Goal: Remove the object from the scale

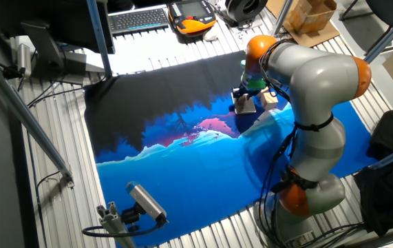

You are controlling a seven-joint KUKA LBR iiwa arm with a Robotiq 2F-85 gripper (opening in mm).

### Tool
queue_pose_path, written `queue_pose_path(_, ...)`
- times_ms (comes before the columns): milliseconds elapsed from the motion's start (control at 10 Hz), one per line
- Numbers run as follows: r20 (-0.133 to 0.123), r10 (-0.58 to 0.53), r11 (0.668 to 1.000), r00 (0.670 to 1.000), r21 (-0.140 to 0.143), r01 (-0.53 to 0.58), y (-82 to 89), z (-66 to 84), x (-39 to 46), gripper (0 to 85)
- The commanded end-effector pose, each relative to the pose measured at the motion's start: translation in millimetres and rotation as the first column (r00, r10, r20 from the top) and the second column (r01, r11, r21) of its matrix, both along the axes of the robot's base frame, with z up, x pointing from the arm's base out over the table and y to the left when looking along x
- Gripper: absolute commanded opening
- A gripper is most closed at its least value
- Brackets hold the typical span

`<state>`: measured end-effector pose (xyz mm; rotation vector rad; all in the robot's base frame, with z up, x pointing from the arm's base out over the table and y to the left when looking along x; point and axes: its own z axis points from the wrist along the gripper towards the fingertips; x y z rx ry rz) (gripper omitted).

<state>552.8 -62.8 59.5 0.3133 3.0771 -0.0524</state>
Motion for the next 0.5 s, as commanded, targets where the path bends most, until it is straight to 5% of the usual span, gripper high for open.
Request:
queue_pose_path(0, 0.001, 0.000, 1.000, 1.000, 0.000, 0.000, -0.1, -0.4, 0.1, 51.0)
queue_pose_path(200, 0.004, 0.010, 1.000, 1.000, 0.004, -0.010, -1.1, -2.4, -0.3, 51.0)
queue_pose_path(400, 0.006, 0.043, 0.999, 0.999, -0.008, -0.043, -0.9, -1.8, -0.2, 17.0)
